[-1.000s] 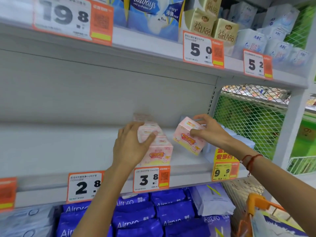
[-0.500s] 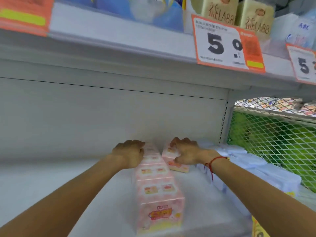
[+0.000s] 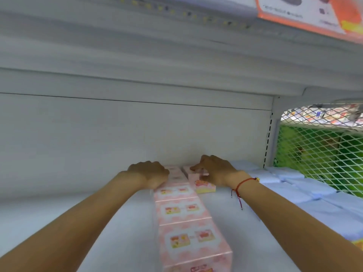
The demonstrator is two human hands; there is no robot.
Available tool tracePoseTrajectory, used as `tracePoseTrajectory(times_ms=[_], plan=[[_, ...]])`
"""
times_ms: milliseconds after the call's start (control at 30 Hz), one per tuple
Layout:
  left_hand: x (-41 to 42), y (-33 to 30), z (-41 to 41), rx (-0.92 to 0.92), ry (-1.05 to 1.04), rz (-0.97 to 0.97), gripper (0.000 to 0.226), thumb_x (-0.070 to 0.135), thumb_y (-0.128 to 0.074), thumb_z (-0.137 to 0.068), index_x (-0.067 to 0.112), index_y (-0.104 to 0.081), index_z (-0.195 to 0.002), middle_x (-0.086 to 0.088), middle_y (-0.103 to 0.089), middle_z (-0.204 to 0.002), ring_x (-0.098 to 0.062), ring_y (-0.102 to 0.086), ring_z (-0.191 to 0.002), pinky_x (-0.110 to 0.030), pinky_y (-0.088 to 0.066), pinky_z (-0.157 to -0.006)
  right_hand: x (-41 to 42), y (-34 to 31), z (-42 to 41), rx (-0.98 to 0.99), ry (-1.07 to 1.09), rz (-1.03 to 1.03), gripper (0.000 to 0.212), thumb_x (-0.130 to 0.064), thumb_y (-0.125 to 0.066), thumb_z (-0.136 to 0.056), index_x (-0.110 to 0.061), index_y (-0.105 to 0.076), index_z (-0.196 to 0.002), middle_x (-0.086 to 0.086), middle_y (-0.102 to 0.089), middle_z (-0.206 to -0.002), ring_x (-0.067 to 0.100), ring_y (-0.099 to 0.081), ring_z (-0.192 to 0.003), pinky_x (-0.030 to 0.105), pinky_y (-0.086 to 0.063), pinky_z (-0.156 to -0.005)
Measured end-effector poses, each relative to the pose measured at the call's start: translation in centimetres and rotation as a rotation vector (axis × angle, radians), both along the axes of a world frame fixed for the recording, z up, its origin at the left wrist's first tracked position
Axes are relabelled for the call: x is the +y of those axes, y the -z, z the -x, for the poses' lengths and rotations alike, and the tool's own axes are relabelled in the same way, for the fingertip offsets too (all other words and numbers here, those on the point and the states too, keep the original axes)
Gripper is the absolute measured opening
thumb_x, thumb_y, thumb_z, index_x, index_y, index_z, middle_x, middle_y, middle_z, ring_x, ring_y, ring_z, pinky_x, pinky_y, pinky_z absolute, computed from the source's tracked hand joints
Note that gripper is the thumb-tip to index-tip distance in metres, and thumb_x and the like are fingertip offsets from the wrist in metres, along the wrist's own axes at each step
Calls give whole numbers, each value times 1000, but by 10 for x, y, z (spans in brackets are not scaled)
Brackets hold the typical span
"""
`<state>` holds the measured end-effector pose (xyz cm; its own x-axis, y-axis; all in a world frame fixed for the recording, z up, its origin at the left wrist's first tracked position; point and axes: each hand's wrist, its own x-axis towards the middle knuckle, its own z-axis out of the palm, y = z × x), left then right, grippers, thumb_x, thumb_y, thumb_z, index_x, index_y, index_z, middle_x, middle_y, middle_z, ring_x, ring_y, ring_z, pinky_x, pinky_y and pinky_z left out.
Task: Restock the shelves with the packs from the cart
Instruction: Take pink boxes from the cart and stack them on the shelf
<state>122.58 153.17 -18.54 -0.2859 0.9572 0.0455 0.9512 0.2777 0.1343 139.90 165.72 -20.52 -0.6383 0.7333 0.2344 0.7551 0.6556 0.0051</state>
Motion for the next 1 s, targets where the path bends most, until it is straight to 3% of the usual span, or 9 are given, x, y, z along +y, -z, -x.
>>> tracePoseTrajectory(times_ms=[100,167,267,400,600,700,767,833,1000], plan=[[1,1,1,4,-15,-15,26,28,-38,-89,18,-62,-94,-4,-58,-98,-24,-52,-91,-29,-35,-75,-5,6,8,66,14,-51,41,-32,-61,-90,-37,-53,-130,-2,-53,-124,21,-47,-120,33,-39,-89],[1,2,3,-24,-24,-2,24,29,-36,-90,19,-54,-79,-3,-55,-92,-24,-51,-88,-29,-35,-75,-8,6,11,120,9,-93,39,-33,-63,-88,-36,-57,-127,-4,-57,-124,21,-51,-118,31,-40,-89],[3,1,5,-72,-29,-6,23,29,-37,-88,21,-42,-67,-2,-52,-81,-21,-47,-77,-29,-33,-68,-11,8,11,163,24,-133,34,-33,-65,-87,-32,-58,-119,-6,-62,-119,21,-56,-111,28,-39,-80],[7,0,6,-107,-41,-33,15,27,-42,-83,19,-45,-69,-2,-52,-78,-19,-47,-71,-28,-32,-64,-12,17,9,237,35,-160,24,-33,-63,-88,-26,-58,-111,-3,-64,-113,22,-56,-105,28,-33,-71],[14,2,10,-165,-32,-31,18,20,-41,-82,20,-39,-64,-2,-51,-75,-20,-46,-70,-28,-34,-66,-12,14,11,169,24,-124,26,-32,-62,-88,-25,-57,-112,-1,-55,-113,20,-47,-110,27,-36,-75],[16,10,10,-238,-1,-27,18,11,-33,-87,15,-49,-81,-6,-54,-102,-28,-52,-104,-34,-40,-87,-15,6,7,138,39,17,40,-37,-63,-86,-29,-53,-124,0,-47,-127,21,-40,-122,32,-38,-93],[7,10,8,-248,16,-97,33,18,-31,-95,20,-53,-120,-2,-47,-133,-28,-39,-130,-38,-32,-106,-22,-2,1,97,37,55,53,-34,-63,-87,-30,-42,-136,-1,-38,-139,20,-34,-130,34,-37,-101],[-7,3,3,-263,-4,-275,38,25,-34,-98,27,-45,-135,2,-42,-142,-21,-35,-133,-33,-30,-108,-33,-13,-8,103,32,78,58,-28,-61,-88,-28,-36,-140,-1,-34,-142,20,-33,-132,35,-37,-103],[-57,-19,-30,-318,29,-429,34,26,-45,-94,31,-53,-127,8,-52,-135,-16,-47,-124,-27,-38,-101,-84,-34,-40,97,9,99,37,-23,-61,-87,-26,-57,-123,3,-48,-128,22,-48,-117,29,-42,-93]])
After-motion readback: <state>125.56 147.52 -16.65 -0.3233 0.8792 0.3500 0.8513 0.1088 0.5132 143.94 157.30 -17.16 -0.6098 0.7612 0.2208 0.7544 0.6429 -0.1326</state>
